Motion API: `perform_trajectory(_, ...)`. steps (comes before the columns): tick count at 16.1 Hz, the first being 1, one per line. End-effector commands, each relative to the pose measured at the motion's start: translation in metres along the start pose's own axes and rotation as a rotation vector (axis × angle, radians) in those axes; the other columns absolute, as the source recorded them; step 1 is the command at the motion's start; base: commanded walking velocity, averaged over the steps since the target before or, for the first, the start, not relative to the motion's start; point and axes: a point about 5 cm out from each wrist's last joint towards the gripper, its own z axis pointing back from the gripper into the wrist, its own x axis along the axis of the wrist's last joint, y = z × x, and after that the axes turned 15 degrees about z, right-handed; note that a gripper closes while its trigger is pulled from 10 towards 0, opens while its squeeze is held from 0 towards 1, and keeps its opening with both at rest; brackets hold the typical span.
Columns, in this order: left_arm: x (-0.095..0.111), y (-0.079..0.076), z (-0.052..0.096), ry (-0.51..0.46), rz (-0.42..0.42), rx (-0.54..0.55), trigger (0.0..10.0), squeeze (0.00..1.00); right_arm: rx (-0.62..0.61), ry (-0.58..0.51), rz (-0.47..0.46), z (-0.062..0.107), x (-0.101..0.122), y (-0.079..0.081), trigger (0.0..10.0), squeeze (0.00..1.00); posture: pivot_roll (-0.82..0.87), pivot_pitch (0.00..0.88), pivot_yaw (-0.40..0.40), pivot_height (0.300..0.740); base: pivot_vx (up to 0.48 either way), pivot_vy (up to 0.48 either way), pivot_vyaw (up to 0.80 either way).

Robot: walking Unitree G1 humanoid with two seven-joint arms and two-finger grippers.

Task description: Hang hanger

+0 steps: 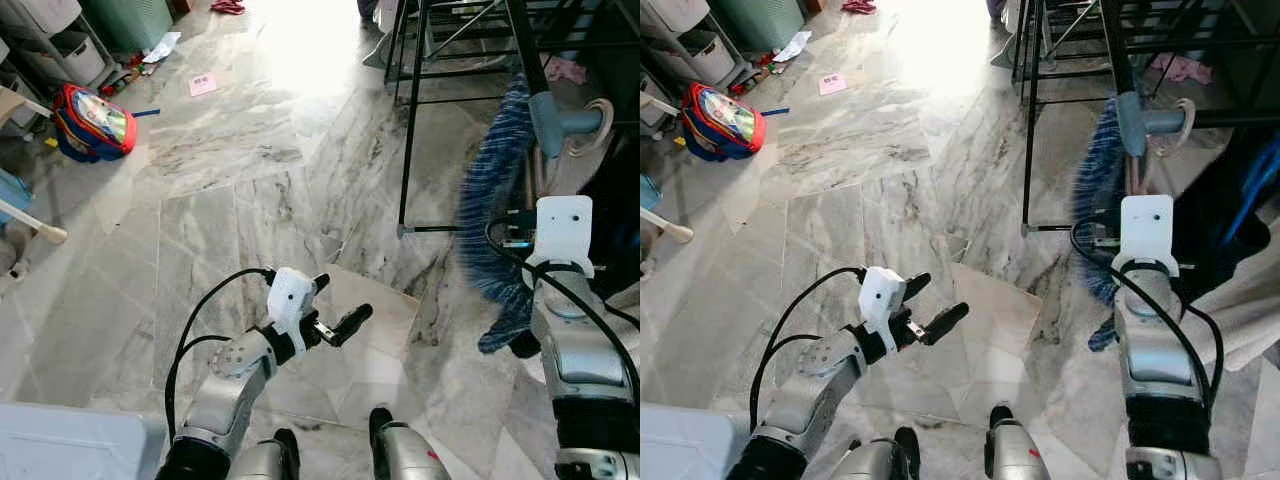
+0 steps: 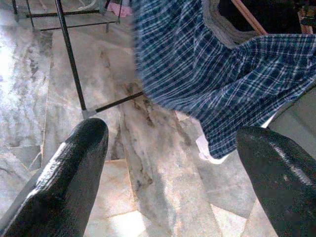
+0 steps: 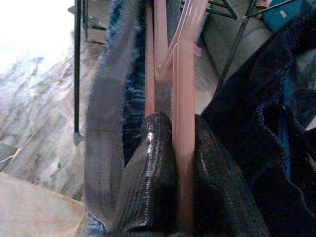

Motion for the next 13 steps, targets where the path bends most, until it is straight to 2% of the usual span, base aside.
perform_trajectory(1, -0.007, 0.003, 0.003, 0.042, -0.004, 0.019, 10.0, 0.0, 0.039, -0.021, 0.008, 0.006, 0.003, 0.007, 0.0, 0.0, -0.08, 0.31, 0.118, 0.74, 0.0, 0.0, 0.0)
perform_trajectory(4, -0.008, 0.005, 0.003, 0.051, -0.011, 0.026, 10.0, 0.0, 0.085, -0.038, 0.027, 0.016, -0.001, 0.006, 0.0, 0.0, -0.08, 0.307, 0.12, 0.74, 0.0, 0.0, 0.0)
perform_trajectory(7, -0.009, 0.005, 0.002, 0.064, -0.018, 0.032, 10.0, 0.0, 0.105, -0.01, 0.097, 0.026, -0.013, -0.003, 0.0, 0.0, -0.09, 0.306, 0.121, 0.74, 0.0, 0.0, 0.0)
perform_trajectory(9, -0.01, 0.006, 0.001, 0.072, -0.025, 0.039, 10.0, 0.0, 0.097, 0.023, 0.111, 0.033, -0.023, -0.011, 10.0, 0.0, -0.09, 0.305, 0.125, 0.74, 0.0, 0.0, 0.0)
perform_trajectory(11, -0.01, 0.006, 0.0, 0.076, -0.027, 0.037, 10.0, 0.0, 0.088, 0.035, 0.114, 0.036, -0.027, -0.015, 10.0, 0.0, -0.1, 0.305, 0.128, 0.74, 0.0, 0.0, 0.0)
perform_trajectory(12, -0.011, 0.007, 0.0, 0.08, -0.028, 0.037, 10.0, 0.0, 0.082, 0.039, 0.115, 0.037, -0.028, -0.017, 10.0, 1.0, -0.1, 0.304, 0.131, 0.74, 0.0, 0.0, 0.0)
perform_trajectory(13, -0.011, 0.007, 0.0, 0.083, -0.031, 0.037, 10.0, 0.0, 0.078, 0.041, 0.126, 0.037, -0.028, -0.018, 10.0, 1.0, -0.1, 0.304, 0.132, 0.74, 0.0, 0.0, 0.0)
